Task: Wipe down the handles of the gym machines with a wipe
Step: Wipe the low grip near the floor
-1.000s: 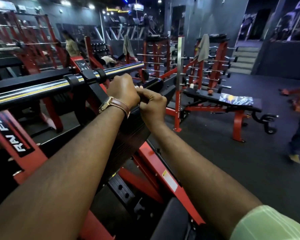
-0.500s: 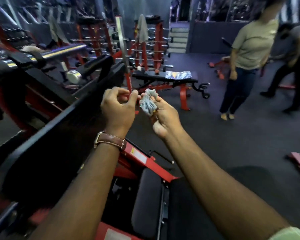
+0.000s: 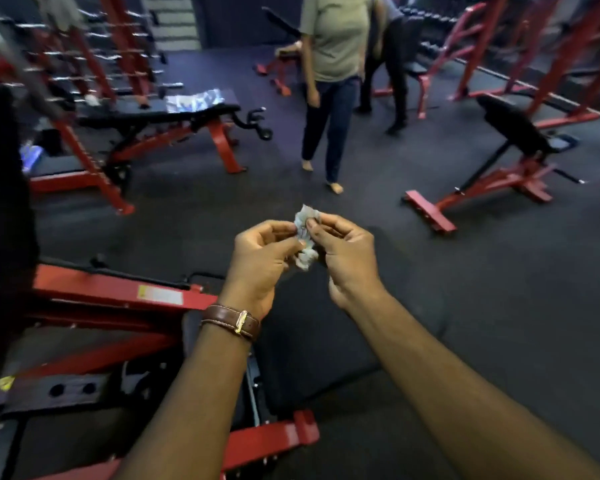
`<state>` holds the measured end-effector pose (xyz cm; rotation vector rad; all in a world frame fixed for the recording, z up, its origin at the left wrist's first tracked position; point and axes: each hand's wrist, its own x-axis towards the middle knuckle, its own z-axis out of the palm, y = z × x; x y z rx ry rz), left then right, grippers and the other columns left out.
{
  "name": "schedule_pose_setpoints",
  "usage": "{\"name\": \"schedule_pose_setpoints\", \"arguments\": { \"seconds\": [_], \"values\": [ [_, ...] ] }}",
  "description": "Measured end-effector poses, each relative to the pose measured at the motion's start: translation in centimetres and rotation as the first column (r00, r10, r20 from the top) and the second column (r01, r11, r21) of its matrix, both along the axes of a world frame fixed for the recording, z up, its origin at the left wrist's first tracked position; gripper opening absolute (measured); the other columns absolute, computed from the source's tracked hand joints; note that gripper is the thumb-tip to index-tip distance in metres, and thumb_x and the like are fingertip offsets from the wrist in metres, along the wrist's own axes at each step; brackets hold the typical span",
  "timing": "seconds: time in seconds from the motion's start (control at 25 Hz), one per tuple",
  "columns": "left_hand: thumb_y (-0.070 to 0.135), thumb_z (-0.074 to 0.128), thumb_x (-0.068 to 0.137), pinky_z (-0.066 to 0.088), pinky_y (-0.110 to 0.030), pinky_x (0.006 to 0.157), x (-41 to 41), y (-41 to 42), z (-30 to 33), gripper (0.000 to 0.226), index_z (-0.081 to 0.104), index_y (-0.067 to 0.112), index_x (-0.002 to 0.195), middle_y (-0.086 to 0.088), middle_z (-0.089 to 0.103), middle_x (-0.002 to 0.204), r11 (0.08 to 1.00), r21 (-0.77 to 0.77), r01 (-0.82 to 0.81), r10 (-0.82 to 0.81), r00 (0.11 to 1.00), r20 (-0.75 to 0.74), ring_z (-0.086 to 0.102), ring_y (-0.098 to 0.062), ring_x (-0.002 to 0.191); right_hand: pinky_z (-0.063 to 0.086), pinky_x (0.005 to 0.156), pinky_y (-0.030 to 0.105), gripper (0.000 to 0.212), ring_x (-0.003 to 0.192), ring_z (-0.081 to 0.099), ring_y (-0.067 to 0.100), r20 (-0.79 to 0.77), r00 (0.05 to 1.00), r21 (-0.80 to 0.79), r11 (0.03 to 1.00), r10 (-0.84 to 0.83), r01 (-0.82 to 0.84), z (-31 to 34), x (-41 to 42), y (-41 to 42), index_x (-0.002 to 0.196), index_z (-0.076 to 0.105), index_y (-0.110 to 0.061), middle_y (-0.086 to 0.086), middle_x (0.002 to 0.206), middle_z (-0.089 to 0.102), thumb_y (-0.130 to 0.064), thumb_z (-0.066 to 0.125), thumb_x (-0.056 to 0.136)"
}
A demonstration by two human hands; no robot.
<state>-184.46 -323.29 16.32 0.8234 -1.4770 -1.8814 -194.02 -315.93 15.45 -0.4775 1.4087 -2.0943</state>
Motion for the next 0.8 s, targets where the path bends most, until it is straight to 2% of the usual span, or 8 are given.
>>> {"name": "schedule_pose_setpoints", "arguments": {
  "seconds": [0.12, 0.2, 0.28, 0.36, 0.44, 0.64, 0.72, 0.8],
  "values": [
    [0.001, 0.07, 0.087, 0.052, -0.025, 0.06, -5.1, 6.0, -1.3, 0.004, 0.071, 0.003, 0.09, -0.013, 0.072, 0.08, 0.971, 0.039, 0.236, -0.238, 0.969, 0.061, 0.066, -0.019, 0.071, 0.056, 0.07, 0.035, 0.011, 0.079, 0.07, 0.021, 0.036, 0.994, 0.069, 0.992, -0.105, 0.102, -1.6, -4.2, 8.0, 0.097, 0.074, -0.009, 0.008, 0.086, 0.075, -0.007, 0.064, 0.094],
    [0.007, 0.069, 0.09, 0.047, -0.02, 0.053, -8.7, 10.1, -2.1, 0.009, 0.069, 0.007, 0.081, -0.006, 0.068, 0.072, 0.947, 0.03, 0.321, -0.322, 0.944, 0.068, 0.06, -0.013, 0.063, 0.056, 0.069, 0.037, 0.013, 0.079, 0.069, 0.025, 0.055, 0.983, 0.101, 0.98, -0.177, 0.171, -2.0, -6.9, 13.4, 0.096, 0.074, -0.008, 0.011, 0.087, 0.075, -0.012, 0.062, 0.097],
    [0.01, 0.066, 0.093, 0.046, -0.022, 0.054, -12.6, 15.4, -3.1, 0.012, 0.067, 0.009, 0.081, -0.005, 0.066, 0.073, 0.924, 0.013, 0.383, -0.383, 0.92, 0.081, 0.058, -0.013, 0.064, 0.057, 0.072, 0.042, 0.018, 0.083, 0.07, 0.031, 0.033, 0.979, 0.117, 0.974, -0.201, 0.196, -2.4, -9.6, 19.5, 0.105, 0.07, -0.004, 0.016, 0.094, 0.075, -0.018, 0.067, 0.094],
    [0.01, 0.064, 0.095, 0.05, -0.028, 0.062, -16.2, 21.2, -4.1, 0.009, 0.067, 0.004, 0.09, -0.009, 0.067, 0.082, 0.916, 0.005, 0.4, -0.399, 0.912, 0.095, 0.061, -0.017, 0.072, 0.059, 0.077, 0.045, 0.037, 0.09, 0.072, 0.036, 0.019, 0.983, 0.135, 0.974, -0.185, 0.181, -3.1, -12.2, 25.7, 0.118, 0.062, -0.003, 0.019, 0.1, 0.074, -0.007, 0.076, 0.085],
    [0.01, 0.062, 0.096, 0.055, -0.032, 0.065, -19.0, 26.4, -5.2, 0.015, 0.064, -0.005, 0.098, -0.012, 0.069, 0.088, 0.933, 0.021, 0.358, -0.359, 0.927, 0.108, 0.065, -0.019, 0.078, 0.06, 0.072, 0.041, 0.047, 0.088, 0.073, 0.035, 0.023, 0.976, 0.182, 0.961, -0.217, 0.209, -3.8, -14.4, 31.4, 0.12, 0.057, -0.005, 0.02, 0.097, 0.074, 0.007, 0.076, 0.079],
    [0.016, 0.069, 0.093, 0.055, -0.043, 0.076, -25.2, 38.2, -7.4, 0.022, 0.063, -0.004, 0.098, -0.013, 0.07, 0.087, 0.958, 0.081, 0.276, -0.282, 0.956, 0.08, 0.067, -0.023, 0.082, 0.054, 0.062, 0.033, 0.023, 0.074, 0.069, 0.027, -0.037, 0.931, 0.242, 0.9, -0.364, 0.362, -5.4, -20.1, 42.4, 0.092, 0.059, -0.008, 0.014, 0.078, 0.071, 0.005, 0.075, 0.082],
    [0.017, 0.074, 0.088, 0.057, -0.038, 0.07, -27.5, 41.1, -7.3, 0.027, 0.06, 0.001, 0.103, -0.014, 0.071, 0.092, 0.943, 0.083, 0.323, -0.327, 0.944, 0.04, 0.067, -0.021, 0.081, 0.054, 0.064, 0.033, 0.02, 0.073, 0.066, 0.025, -0.08, 0.912, 0.256, 0.876, -0.402, 0.409, -6.1, -22.6, 45.1, 0.08, 0.061, -0.009, 0.015, 0.075, 0.067, 0.005, 0.076, 0.08],
    [0.01, 0.078, 0.083, 0.057, -0.036, 0.065, -29.7, 42.4, -7.3, 0.032, 0.056, 0.008, 0.106, -0.016, 0.069, 0.097, 0.906, 0.05, 0.421, -0.422, 0.907, 0.008, 0.068, -0.023, 0.082, 0.056, 0.07, 0.041, 0.018, 0.077, 0.067, 0.029, -0.078, 0.901, 0.255, 0.865, -0.427, 0.432, -6.8, -25.2, 46.7, 0.074, 0.065, -0.006, 0.021, 0.078, 0.068, 0.008, 0.075, 0.078]
  ]
}}
